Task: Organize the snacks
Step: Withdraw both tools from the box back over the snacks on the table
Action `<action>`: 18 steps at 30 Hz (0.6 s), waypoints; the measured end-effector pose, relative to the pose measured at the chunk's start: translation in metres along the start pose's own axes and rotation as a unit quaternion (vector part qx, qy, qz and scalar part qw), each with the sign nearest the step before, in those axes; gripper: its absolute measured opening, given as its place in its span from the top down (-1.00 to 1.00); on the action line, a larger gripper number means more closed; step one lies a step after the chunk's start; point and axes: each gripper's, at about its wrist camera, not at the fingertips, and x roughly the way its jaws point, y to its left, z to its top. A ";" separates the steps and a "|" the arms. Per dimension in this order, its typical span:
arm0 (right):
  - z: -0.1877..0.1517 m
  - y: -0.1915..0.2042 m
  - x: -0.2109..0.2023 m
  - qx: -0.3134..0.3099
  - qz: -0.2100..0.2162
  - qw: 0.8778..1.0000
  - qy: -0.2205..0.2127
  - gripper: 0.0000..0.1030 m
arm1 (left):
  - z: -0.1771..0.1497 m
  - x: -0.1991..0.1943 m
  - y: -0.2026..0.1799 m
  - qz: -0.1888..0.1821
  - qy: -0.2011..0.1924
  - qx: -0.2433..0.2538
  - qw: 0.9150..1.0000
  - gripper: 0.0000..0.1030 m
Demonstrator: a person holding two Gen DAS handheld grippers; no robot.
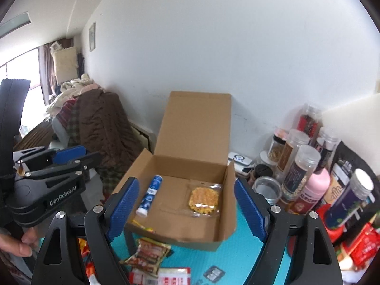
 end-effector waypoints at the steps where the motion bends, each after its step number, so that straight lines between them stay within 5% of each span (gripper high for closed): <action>1: -0.001 0.002 -0.006 -0.002 0.000 1.000 -0.004 -0.62 | -0.002 -0.008 0.001 0.000 -0.005 -0.001 1.000 0.43; 18: -0.055 0.036 -0.076 -0.009 0.019 0.999 -0.032 -0.65 | -0.069 -0.084 0.013 -0.006 -0.018 0.004 1.000 0.43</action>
